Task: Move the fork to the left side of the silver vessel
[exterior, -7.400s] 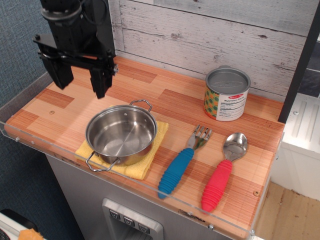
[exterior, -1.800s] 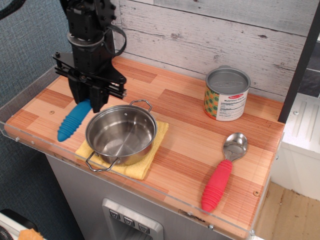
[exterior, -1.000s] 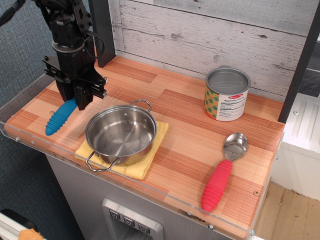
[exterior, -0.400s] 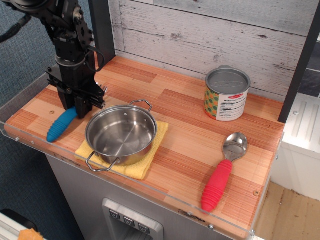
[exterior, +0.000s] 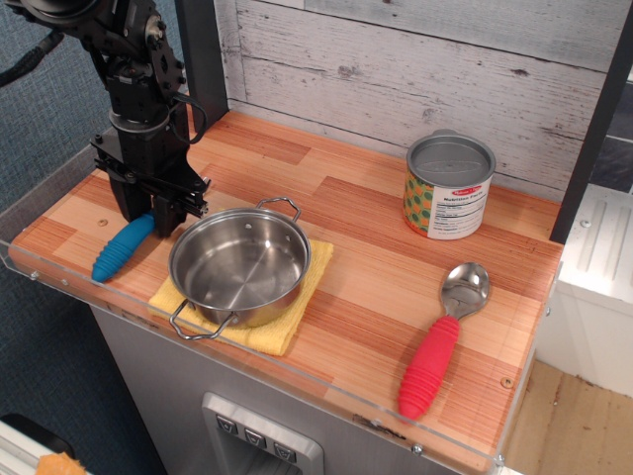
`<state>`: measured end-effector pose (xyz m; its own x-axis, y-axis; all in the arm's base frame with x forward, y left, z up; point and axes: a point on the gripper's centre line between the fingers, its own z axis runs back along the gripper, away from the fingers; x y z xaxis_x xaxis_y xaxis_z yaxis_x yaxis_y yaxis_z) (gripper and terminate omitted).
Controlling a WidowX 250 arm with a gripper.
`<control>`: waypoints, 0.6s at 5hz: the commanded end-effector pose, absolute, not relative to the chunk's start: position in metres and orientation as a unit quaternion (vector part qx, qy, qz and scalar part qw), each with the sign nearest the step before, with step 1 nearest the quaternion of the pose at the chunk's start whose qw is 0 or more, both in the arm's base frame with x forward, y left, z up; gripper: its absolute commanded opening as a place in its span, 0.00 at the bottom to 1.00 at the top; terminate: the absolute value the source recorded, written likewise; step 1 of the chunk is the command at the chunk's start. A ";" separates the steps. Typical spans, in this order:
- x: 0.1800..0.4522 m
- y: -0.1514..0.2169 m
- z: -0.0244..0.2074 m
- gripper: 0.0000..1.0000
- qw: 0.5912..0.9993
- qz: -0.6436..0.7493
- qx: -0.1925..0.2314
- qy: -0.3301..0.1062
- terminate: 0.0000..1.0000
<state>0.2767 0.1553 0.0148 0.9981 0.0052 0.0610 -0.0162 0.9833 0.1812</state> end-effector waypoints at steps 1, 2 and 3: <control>0.278 0.164 0.041 1.00 0.992 0.026 0.109 -0.059 0.00; 0.278 0.161 0.050 1.00 0.991 0.025 0.112 -0.066 0.00; 0.279 0.159 0.065 1.00 0.990 0.035 0.115 -0.071 0.00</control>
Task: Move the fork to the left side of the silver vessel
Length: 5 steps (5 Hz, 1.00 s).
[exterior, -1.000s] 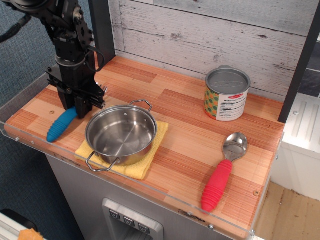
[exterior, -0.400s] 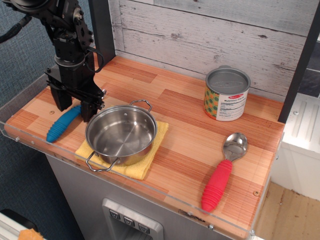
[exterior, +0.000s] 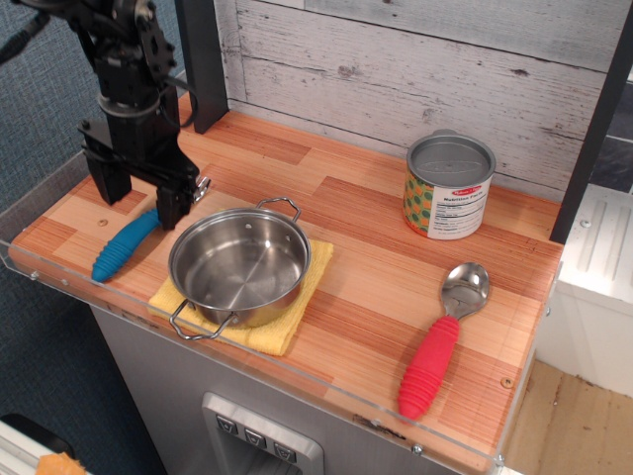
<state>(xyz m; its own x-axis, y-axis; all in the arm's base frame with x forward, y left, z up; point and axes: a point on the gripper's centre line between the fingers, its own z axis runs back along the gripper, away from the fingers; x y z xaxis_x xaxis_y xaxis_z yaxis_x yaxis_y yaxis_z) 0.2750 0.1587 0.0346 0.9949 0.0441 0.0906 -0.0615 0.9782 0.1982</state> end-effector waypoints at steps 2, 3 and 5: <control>0.295 0.146 0.085 1.00 0.991 0.071 0.087 -0.071 0.00; 0.306 0.126 0.100 1.00 0.990 0.068 0.081 -0.093 0.00; 0.334 0.087 0.120 1.00 0.987 0.058 0.062 -0.138 0.00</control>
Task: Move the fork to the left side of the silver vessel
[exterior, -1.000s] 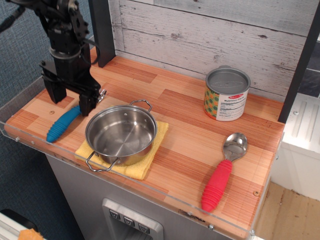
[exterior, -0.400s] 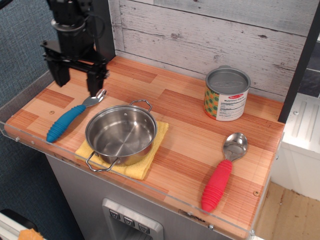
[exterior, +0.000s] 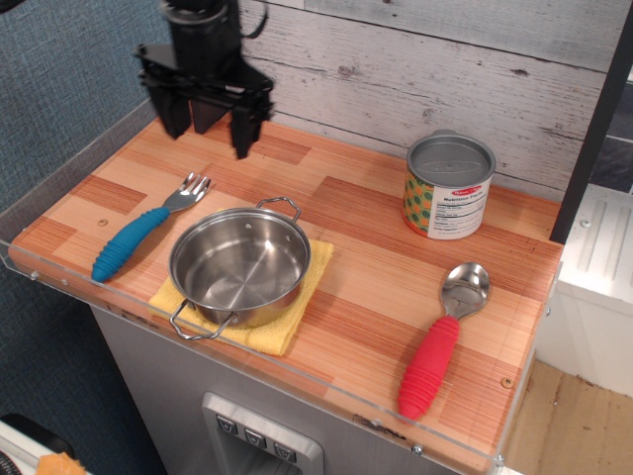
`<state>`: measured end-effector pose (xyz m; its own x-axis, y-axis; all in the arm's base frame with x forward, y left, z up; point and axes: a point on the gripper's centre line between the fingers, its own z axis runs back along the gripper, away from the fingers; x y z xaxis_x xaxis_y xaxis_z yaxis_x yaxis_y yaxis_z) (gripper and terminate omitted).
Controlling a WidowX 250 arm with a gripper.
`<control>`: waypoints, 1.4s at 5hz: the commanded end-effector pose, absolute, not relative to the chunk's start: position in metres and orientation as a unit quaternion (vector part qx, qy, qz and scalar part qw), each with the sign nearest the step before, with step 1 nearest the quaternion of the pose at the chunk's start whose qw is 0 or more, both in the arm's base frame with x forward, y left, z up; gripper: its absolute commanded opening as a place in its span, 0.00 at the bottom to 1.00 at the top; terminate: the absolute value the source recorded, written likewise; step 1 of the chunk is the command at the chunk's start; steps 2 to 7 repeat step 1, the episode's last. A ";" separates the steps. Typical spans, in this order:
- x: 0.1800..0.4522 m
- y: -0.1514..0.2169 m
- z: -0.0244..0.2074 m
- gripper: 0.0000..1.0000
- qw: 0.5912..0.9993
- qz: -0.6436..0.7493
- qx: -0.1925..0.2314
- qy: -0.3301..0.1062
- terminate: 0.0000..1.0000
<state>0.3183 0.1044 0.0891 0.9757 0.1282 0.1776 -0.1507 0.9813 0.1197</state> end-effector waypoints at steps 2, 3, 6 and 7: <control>0.346 0.063 0.128 1.00 0.986 0.046 0.046 -0.155 1.00; 0.346 0.063 0.128 1.00 0.986 0.046 0.046 -0.155 1.00; 0.346 0.063 0.128 1.00 0.986 0.046 0.046 -0.155 1.00; 0.346 0.063 0.128 1.00 0.986 0.046 0.046 -0.155 1.00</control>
